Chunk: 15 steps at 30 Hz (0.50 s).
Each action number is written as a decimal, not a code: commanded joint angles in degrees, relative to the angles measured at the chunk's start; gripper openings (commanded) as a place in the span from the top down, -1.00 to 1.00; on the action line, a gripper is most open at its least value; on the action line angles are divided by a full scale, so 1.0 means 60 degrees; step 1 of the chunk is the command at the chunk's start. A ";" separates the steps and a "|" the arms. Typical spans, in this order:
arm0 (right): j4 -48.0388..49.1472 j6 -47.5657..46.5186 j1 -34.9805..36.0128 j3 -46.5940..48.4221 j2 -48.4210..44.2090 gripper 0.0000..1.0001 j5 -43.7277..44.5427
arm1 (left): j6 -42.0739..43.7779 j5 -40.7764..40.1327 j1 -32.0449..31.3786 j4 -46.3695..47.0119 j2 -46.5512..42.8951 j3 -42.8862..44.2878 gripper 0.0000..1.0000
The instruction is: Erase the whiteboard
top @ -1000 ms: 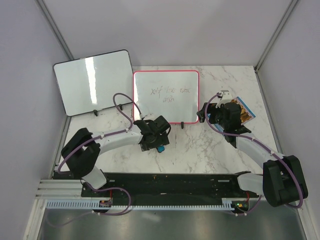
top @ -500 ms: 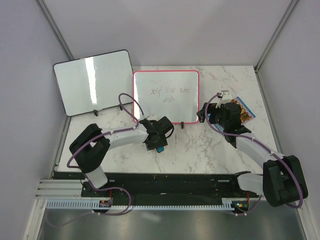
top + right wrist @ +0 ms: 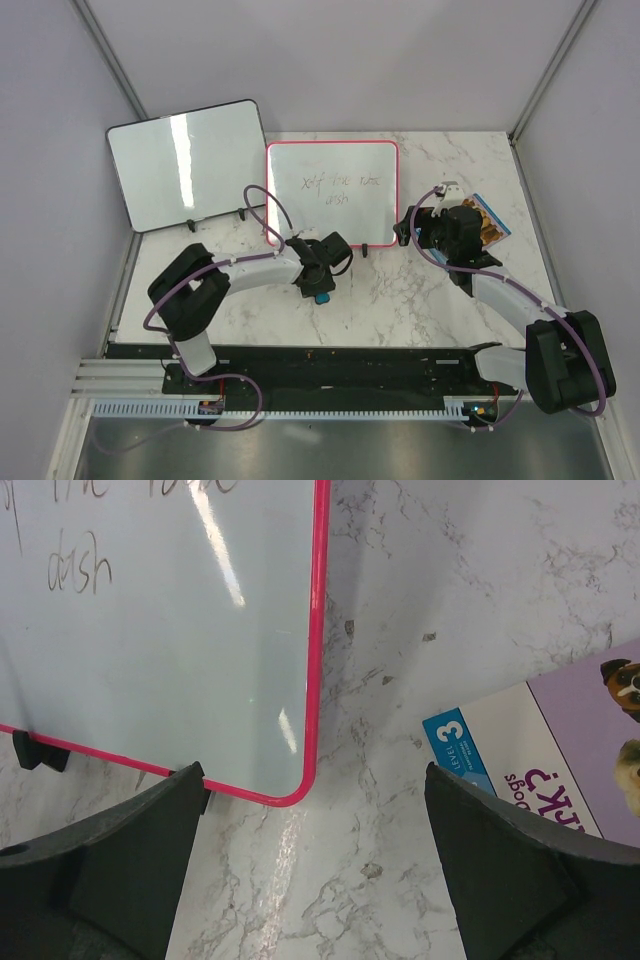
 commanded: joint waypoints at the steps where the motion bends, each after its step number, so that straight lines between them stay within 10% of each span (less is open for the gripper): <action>1: 0.0304 0.0107 0.0021 -0.0061 -0.0024 -0.96 -0.0066 | 0.0120 -0.0397 -0.0059 0.0070 0.0288 0.0191 0.15; 6: 0.0290 0.0136 0.0021 -0.0047 0.0034 -0.96 -0.0066 | 0.0194 -0.0500 -0.0059 -0.0033 0.0201 0.0206 0.96; 15: 0.0319 0.0209 0.0006 -0.0018 0.0136 -0.96 -0.0051 | 0.0412 -0.0852 -0.0060 -0.0326 -0.0224 0.0221 0.96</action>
